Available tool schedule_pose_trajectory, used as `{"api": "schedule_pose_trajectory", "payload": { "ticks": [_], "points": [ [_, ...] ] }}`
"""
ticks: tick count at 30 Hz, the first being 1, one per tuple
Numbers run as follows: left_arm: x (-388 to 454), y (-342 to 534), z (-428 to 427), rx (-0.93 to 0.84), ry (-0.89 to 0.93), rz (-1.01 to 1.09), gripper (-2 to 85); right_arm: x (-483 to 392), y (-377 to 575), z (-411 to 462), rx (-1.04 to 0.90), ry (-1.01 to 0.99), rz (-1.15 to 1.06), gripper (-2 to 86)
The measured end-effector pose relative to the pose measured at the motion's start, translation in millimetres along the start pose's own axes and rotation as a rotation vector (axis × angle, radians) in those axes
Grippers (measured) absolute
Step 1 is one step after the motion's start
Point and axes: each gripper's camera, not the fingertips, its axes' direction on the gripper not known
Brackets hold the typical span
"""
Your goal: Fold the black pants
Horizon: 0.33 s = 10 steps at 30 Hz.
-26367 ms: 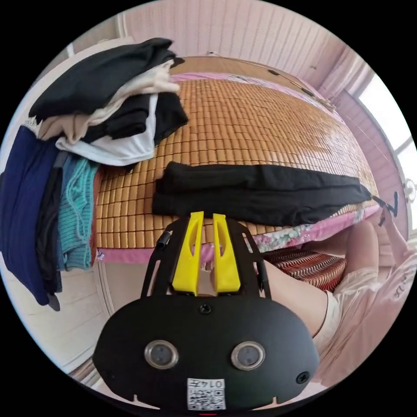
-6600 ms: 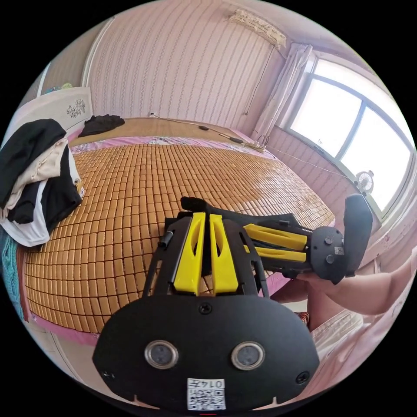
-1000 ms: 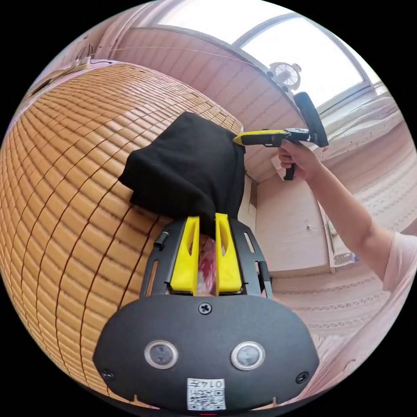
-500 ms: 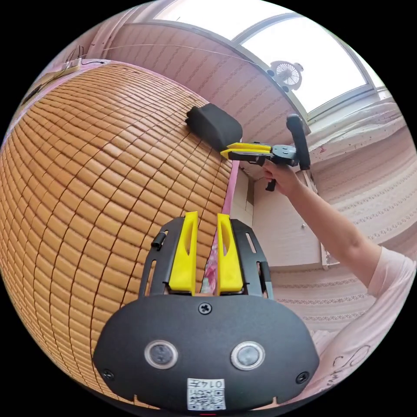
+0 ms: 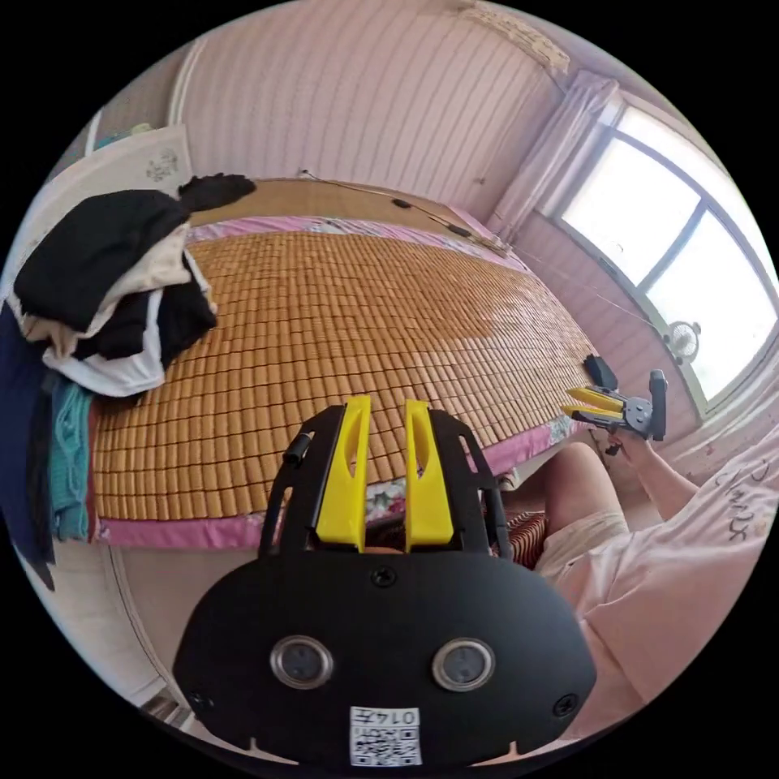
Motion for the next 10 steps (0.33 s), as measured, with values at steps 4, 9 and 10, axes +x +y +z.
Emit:
{"api": "schedule_pose_trajectory", "payload": {
  "ticks": [4, 9, 10],
  "points": [
    [-78, 90, -78, 0.167, -0.170, -0.213, 7.5, -122, -125, -10, 0.151, -0.163, -0.377, 13.1],
    [-138, 176, -130, 0.328, -0.343, -0.409, 7.9, -258, -247, -28, 0.276, -0.260, -0.789, 13.6],
    [-150, 195, -142, 0.378, -0.387, -0.473, 7.9, -291, -273, -32, 0.312, -0.278, -0.879, 13.7]
  ]
}}
